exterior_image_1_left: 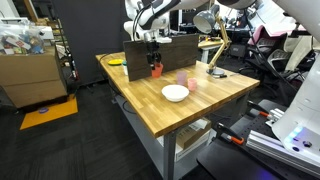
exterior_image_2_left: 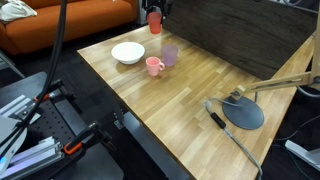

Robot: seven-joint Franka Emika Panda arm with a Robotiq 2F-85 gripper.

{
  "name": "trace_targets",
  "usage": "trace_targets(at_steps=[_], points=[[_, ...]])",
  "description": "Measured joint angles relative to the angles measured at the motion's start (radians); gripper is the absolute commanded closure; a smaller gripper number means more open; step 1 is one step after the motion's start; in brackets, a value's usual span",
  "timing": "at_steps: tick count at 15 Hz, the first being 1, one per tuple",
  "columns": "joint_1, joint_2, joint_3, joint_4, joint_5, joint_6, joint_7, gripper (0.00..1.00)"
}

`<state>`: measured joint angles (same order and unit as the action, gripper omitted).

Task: Pour the contents in the red cup into the white bowl

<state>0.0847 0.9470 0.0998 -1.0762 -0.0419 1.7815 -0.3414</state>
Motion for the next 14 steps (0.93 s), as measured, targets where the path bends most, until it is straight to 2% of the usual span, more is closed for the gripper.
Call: trace_targets(at_steps=[7,12,13,14], points=[[0.001,-0.200,0.006,-0.335,-0.001,0.095,0.000,0.45],[0.003,-0.371,0.044,-0.624,0.002,0.165,0.021,0.45],[0.003,-0.405,0.048,-0.685,0.005,0.181,0.023,0.20],[0.004,-0.421,0.049,-0.713,0.005,0.186,0.023,0.20]])
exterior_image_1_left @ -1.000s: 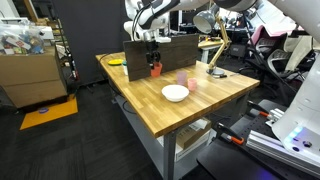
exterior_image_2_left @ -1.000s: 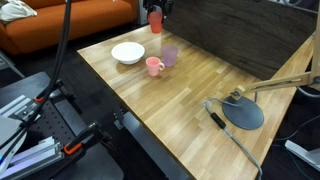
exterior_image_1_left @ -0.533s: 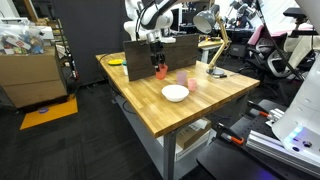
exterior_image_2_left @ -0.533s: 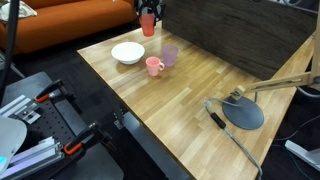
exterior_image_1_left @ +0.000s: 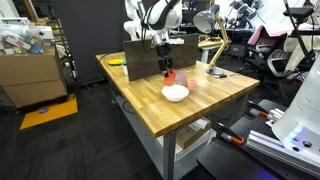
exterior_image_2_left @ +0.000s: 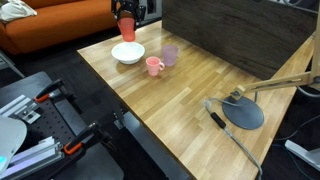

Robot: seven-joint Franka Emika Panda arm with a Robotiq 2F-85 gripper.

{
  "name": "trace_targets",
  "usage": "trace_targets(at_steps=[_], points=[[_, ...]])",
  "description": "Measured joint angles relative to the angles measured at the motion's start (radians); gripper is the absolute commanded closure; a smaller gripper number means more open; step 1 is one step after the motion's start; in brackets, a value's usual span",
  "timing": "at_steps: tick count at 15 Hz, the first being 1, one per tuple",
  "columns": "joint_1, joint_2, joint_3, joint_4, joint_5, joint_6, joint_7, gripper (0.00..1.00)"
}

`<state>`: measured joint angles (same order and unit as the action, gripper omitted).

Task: Pour the contents in the red cup into the white bowl

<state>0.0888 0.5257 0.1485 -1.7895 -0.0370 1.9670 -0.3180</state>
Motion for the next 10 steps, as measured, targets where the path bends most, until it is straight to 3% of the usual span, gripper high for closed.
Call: trace_targets(at_steps=[7,8,10], points=[[0.000,0.016,-0.001,0.023,0.000,0.000,0.000,0.20],[0.000,0.017,-0.001,0.024,0.000,0.000,0.000,0.45],[0.000,0.017,-0.001,0.024,0.000,0.000,0.000,0.45]])
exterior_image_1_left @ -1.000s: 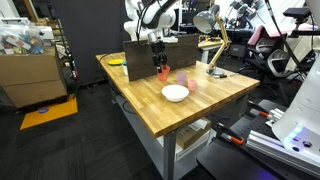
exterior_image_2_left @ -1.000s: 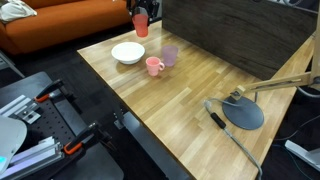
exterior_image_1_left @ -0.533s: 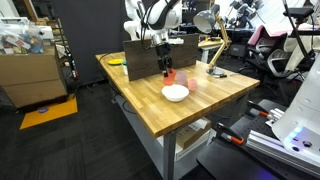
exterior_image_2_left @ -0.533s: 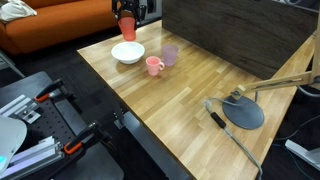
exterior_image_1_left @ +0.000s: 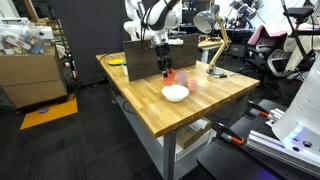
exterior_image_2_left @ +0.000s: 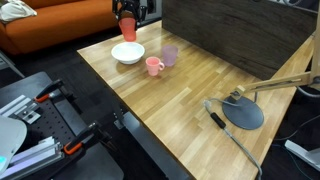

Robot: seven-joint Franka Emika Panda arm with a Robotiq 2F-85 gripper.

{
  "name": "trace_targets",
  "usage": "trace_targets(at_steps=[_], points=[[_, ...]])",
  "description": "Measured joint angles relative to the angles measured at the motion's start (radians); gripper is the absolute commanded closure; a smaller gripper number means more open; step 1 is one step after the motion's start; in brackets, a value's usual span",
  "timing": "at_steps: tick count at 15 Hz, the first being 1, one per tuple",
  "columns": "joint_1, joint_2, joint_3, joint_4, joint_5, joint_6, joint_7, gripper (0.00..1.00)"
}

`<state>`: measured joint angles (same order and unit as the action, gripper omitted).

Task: Pour the contents in the red cup into the white bowl

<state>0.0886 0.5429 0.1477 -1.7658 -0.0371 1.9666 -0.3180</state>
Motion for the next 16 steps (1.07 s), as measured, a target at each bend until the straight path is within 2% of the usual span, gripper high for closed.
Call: trace_targets(at_steps=[6,12,13,16], points=[[0.003,0.002,-0.004,0.032,-0.043,0.015,0.001,0.45],[0.022,0.016,-0.008,0.038,-0.120,0.093,0.009,0.45],[0.025,0.019,-0.008,0.037,-0.124,0.103,0.014,0.20],[0.028,0.020,-0.008,0.035,-0.125,0.109,0.018,0.20]])
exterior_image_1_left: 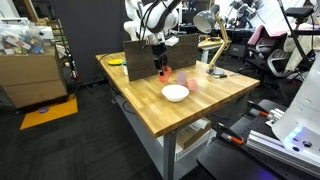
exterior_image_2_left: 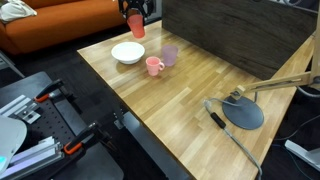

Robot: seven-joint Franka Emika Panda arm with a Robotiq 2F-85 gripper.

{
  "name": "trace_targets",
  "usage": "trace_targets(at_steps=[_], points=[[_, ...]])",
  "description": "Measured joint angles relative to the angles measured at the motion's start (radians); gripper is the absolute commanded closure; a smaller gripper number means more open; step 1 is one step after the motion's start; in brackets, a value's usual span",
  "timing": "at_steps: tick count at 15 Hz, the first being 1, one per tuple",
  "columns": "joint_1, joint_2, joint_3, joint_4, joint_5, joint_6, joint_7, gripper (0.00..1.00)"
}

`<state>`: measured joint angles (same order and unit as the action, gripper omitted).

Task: Pour the contents in the red cup into the white bowl

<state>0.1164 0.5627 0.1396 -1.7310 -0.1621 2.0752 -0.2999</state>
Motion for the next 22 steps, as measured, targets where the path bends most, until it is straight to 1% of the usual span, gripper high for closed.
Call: trace_targets(at_steps=[3,4,9,13,17,22], points=[[0.000,0.000,-0.001,0.000,0.000,0.001,0.000,0.20],[0.000,0.000,-0.001,0.000,0.000,0.001,0.000,0.45],[0.007,0.001,0.002,0.007,0.000,0.002,0.000,0.45],[0.044,0.000,0.006,0.050,-0.003,0.022,0.001,0.45],[0.067,-0.007,0.015,0.065,0.001,0.096,0.020,0.45],[0.058,-0.009,0.015,0.051,0.041,0.178,0.032,0.45]])
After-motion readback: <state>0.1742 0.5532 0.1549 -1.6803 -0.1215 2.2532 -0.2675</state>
